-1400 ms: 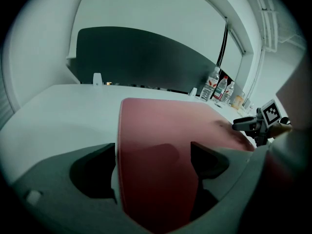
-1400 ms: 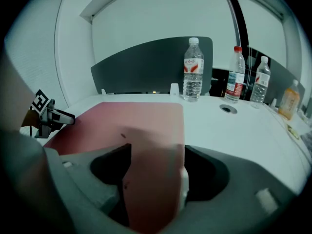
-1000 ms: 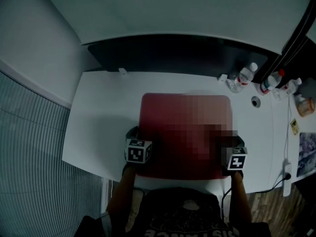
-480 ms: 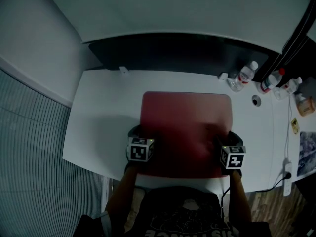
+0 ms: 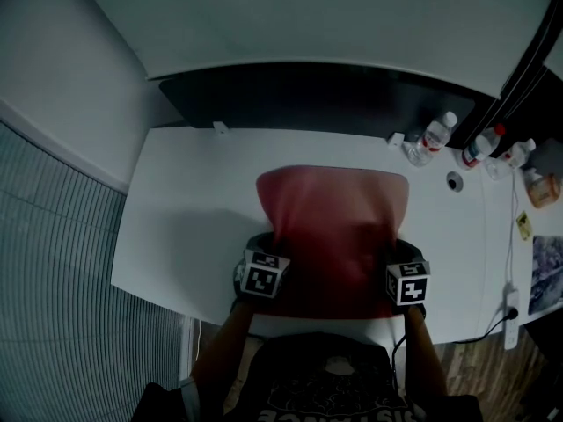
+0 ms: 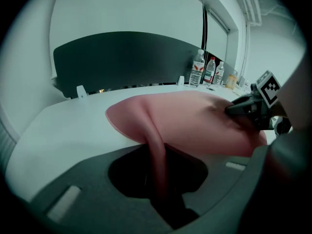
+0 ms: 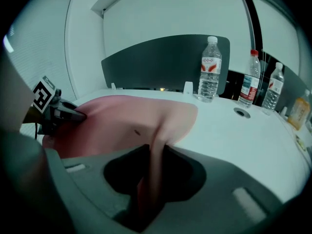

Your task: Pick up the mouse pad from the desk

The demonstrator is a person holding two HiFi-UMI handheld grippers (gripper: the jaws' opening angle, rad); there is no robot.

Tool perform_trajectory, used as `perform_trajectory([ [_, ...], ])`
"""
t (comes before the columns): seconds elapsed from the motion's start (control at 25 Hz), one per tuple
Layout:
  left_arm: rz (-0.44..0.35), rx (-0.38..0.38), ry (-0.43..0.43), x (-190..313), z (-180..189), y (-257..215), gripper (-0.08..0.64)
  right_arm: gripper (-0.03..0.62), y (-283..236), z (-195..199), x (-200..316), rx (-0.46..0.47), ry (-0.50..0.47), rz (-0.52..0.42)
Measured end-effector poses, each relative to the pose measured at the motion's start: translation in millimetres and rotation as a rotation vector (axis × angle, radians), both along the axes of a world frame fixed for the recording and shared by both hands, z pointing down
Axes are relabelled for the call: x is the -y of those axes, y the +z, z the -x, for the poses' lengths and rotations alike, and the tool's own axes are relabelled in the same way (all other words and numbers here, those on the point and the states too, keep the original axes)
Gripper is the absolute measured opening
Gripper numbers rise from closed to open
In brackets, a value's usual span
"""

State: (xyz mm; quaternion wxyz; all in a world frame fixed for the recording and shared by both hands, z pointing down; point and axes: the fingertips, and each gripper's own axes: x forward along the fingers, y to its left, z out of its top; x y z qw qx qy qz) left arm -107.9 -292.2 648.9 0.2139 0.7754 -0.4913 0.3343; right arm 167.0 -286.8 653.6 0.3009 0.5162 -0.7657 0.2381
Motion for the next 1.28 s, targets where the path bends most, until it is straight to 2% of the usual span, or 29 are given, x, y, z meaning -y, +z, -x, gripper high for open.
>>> perform_trajectory([
  [0.32, 0.017, -0.031, 0.006, -1.6, -3.0, -0.3, 0.060, 0.051, -2.2, 6.2, -2.4, 0.045, -0.019, 0.011],
  [0.52, 0.023, -0.043, -0.013, -0.6, 0.2, -2.9, 0.061, 0.048, -8.9, 5.9, -2.6, 0.073, -0.009, 0.006],
  [0.68, 0.033, -0.094, -0.033, -3.0, -1.3, -10.5, 0.061, 0.048, -22.4, 8.2, -4.5, 0.100, -0.001, -0.020],
  [0.96, 0.017, -0.118, -0.024, -6.1, -5.4, -32.5, 0.061, 0.048, -40.3, 12.8, -10.5, 0.118, -0.010, -0.036],
  [1.28, -0.033, -0.146, -0.023, -4.7, -7.8, -64.5, 0.064, 0.049, -75.7, 19.2, -5.5, 0.095, -0.037, -0.133],
])
